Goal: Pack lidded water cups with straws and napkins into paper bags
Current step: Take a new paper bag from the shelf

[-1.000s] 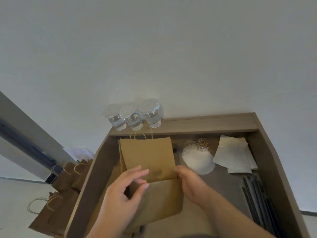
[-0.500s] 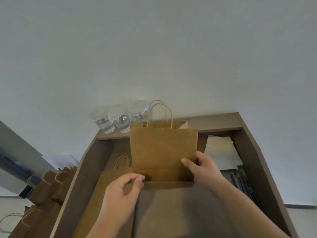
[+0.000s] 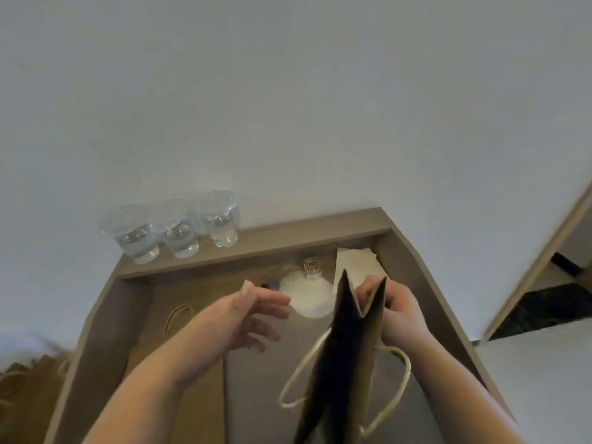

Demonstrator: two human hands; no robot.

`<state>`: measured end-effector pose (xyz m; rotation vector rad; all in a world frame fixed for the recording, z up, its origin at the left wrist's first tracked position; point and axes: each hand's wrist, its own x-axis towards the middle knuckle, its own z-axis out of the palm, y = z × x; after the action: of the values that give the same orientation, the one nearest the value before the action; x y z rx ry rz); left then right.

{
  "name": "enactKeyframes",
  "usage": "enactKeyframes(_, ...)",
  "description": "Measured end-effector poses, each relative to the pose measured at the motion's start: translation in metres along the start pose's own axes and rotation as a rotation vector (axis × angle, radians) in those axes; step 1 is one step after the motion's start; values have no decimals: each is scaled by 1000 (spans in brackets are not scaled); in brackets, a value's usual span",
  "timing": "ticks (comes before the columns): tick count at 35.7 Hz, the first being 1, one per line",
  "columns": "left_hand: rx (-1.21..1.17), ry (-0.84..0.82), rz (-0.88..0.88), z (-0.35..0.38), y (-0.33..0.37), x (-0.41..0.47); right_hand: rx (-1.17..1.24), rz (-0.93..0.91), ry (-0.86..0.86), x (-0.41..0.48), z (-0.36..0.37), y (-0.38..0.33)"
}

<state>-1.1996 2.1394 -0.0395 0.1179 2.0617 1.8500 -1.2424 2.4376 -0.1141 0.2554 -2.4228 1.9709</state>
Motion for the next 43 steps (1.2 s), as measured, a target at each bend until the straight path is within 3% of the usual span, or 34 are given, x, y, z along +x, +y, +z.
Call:
enactKeyframes(4,221,-290,22,10,7,-26,-77,79,158,-12,27,-10)
enactKeyframes(8,347,-345,98,15,16,-41,-39,121,236,-18,52,-18)
enactKeyframes(10,346,-351,52,10,16,-46,21,137,236,-21,61,-21)
enactKeyframes(17,448,-169,69,-6,-2,-52,85,144,287,-33,92,-36)
enactKeyframes(20,292,-159,72,-12,-12,-54,-194,44,244,-41,105,-54)
enactKeyframes(22,249,-59,91,-18,-15,-54,-373,22,261,-46,112,-74)
enactKeyframes(24,247,15,112,-23,-16,-54,-361,104,227,-52,120,-100)
enactKeyframes(27,346,73,187,-27,-15,-54,-200,222,-23,-65,134,-133)
enactKeyframes(30,436,153,258,-30,-12,-57,-218,240,-181,-73,151,-145)
enactKeyframes(34,490,184,344,-33,-7,-66,-255,294,-174,-68,158,-139)
enactKeyframes(38,585,141,372,-32,-6,-74,-247,491,-152,-62,156,-135)
enactKeyframes(43,647,152,234,-47,-16,-60,-318,608,-160,-62,142,-133)
